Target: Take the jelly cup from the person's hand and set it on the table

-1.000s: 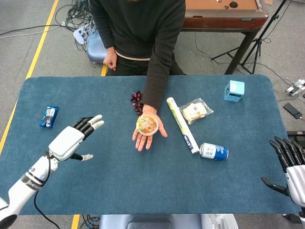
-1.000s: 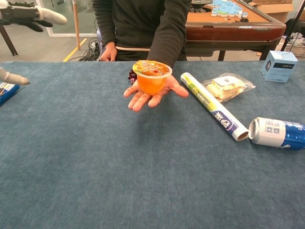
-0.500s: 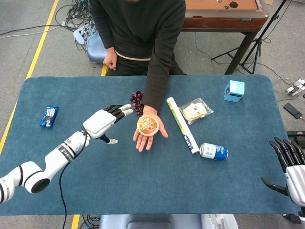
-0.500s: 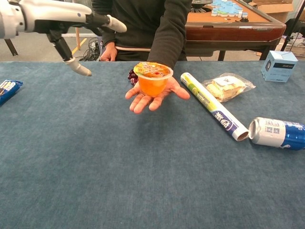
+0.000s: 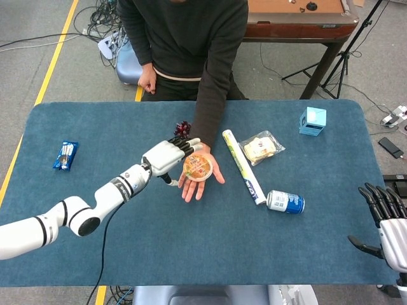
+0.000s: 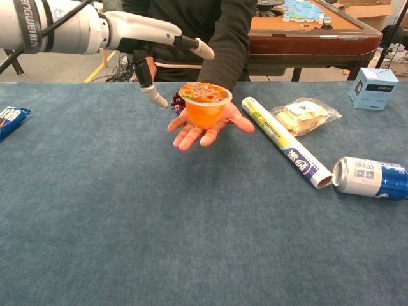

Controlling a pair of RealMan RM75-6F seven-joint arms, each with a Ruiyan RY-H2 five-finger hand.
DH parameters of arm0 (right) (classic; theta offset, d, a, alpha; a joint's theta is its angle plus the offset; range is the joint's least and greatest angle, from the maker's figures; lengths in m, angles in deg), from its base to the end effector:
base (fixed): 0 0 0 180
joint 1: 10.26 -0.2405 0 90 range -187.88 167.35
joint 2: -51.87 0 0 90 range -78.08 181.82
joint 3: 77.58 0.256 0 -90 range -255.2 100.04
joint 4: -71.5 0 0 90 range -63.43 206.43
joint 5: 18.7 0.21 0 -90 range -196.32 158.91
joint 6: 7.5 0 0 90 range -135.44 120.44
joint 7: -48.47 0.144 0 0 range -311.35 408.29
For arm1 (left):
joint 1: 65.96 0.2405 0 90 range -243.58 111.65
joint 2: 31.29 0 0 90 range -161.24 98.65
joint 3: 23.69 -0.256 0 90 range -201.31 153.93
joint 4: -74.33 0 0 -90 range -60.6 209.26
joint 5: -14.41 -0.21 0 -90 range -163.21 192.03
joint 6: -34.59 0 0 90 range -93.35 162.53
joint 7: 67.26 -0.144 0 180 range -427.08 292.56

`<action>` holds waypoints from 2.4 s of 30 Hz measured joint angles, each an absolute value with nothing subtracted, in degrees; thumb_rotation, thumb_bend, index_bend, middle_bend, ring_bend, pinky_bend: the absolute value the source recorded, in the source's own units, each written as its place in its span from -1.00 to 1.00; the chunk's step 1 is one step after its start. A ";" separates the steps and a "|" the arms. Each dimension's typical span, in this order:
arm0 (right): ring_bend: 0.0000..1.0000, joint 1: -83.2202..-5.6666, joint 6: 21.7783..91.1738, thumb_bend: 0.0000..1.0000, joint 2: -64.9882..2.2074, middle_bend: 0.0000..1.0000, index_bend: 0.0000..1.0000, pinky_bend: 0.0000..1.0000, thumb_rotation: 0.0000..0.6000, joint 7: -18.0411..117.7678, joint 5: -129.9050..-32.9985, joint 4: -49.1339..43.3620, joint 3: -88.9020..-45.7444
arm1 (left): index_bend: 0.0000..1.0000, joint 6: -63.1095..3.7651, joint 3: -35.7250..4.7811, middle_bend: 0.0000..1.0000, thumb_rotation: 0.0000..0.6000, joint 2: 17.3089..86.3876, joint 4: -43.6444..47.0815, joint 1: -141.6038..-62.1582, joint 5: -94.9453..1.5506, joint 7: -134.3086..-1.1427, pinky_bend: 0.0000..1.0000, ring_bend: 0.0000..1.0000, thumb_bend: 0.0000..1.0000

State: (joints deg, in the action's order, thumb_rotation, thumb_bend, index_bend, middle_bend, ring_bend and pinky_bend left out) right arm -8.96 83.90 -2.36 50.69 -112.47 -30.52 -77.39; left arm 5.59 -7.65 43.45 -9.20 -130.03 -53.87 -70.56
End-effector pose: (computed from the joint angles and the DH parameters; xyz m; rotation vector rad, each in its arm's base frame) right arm -0.2851 -0.1379 0.1977 1.3931 -0.8993 0.9655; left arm -0.0311 0.4155 0.0351 -2.2428 -0.7964 -0.9158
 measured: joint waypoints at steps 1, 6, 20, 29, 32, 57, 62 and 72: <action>-1.00 -8.94 83.85 -0.87 -2.41 -0.91 -0.97 -0.89 1.00 50.84 -112.33 -30.40 -77.40 | -1.00 5.82 -7.80 -1.00 1.00 43.81 -8.86 -130.60 -53.66 -71.12 -0.89 -1.00 -0.72; -1.00 -8.69 83.82 -0.87 -2.74 -0.91 -0.97 -0.89 1.00 51.62 -111.97 -29.63 -77.52 | -0.99 6.77 -8.69 -1.00 1.00 45.97 -7.03 -133.62 -51.45 -74.02 -0.89 -1.00 -0.73; -1.00 -8.12 83.74 -0.87 -3.31 -0.91 -0.97 -0.89 1.00 52.73 -111.01 -28.51 -77.70 | -0.60 7.00 -11.29 -1.00 1.00 50.28 -2.27 -139.10 -44.27 -79.21 -0.62 -0.84 -0.72; -1.00 -7.75 83.92 -0.87 -3.56 -0.91 -0.97 -0.89 1.00 53.11 -110.79 -28.08 -77.79 | -0.36 6.26 -12.13 -0.84 1.00 52.76 -0.44 -140.78 -42.26 -79.65 -0.27 -0.49 -0.72; -1.00 -7.54 84.11 -0.87 -3.63 -0.91 -0.97 -0.89 1.00 53.34 -110.61 -27.89 -77.79 | -0.21 5.76 -12.14 -0.68 1.00 53.35 0.17 -140.86 -42.44 -79.12 -0.20 -0.34 -0.72; -1.00 -7.98 83.77 -0.87 -3.97 -0.91 -0.97 -0.89 1.00 52.87 -111.55 -28.29 -77.57 | -0.04 -2.54 -9.96 -0.38 1.00 45.66 -4.51 -131.00 -53.08 -63.09 -0.04 -0.09 -0.72; -1.00 -8.27 83.53 -0.87 -3.94 -0.91 -0.97 -0.89 1.00 52.57 -111.94 -28.56 -77.56 | -0.04 -4.64 -11.47 -0.38 1.00 42.19 -6.14 -127.54 -54.91 -61.69 -0.04 -0.10 -0.72; -1.00 -8.72 82.94 -0.87 -3.98 -0.91 -0.97 -0.89 1.00 51.56 -112.48 -29.34 -77.69 | -0.05 -4.20 -15.59 -0.38 1.00 43.23 -1.72 -124.04 -55.30 -62.19 -0.04 -0.10 -0.72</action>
State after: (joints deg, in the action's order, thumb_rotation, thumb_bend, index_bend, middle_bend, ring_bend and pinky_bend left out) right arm -8.72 82.94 -3.98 51.56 -112.48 -29.34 -77.69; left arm -4.20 -15.59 43.23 -1.72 -124.04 -55.30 -62.19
